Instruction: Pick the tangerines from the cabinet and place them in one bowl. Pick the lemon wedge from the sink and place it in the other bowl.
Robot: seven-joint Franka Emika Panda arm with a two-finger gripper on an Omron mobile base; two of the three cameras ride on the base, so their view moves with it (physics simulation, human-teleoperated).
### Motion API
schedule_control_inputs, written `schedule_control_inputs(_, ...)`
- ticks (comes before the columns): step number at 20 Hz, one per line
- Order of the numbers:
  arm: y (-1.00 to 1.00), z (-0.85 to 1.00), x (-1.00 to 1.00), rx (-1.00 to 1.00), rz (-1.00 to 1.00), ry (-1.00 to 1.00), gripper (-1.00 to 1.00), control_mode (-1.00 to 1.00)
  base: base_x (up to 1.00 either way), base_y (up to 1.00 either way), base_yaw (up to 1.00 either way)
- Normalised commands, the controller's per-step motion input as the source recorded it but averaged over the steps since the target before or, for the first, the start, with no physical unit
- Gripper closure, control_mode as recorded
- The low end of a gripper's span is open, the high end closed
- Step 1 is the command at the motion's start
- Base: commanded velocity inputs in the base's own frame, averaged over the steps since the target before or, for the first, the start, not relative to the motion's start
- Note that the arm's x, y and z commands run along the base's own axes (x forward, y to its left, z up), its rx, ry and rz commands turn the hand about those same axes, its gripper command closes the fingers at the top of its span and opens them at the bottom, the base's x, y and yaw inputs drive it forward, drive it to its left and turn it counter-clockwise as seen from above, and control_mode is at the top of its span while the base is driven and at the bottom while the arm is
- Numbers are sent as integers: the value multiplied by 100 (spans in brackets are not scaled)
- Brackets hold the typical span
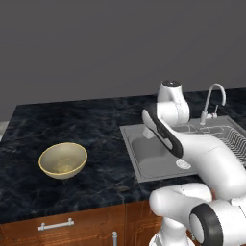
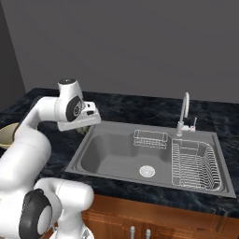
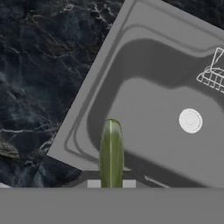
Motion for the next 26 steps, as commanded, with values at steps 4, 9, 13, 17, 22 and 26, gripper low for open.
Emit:
schedule_control_inputs(4, 82, 45, 0, 2, 0, 7, 100, -100, 0, 0, 0)
schedule_control_inputs(9, 81, 36, 0, 4, 0, 9, 100, -100, 0, 0, 0)
schedule_control_inputs(13, 85, 29, 0, 3, 0, 12, 100, -100, 0, 0, 0)
schedule_control_inputs(17, 91, 9, 0, 1, 0, 10, 100, -100, 0, 0, 0)
schedule_control_inputs(22, 100, 0, 9, 0, 0, 5, 100, -100, 0, 0, 0)
schedule_control_inputs(26, 100, 0, 34, -2, 0, 0, 100, -100, 0, 0, 0)
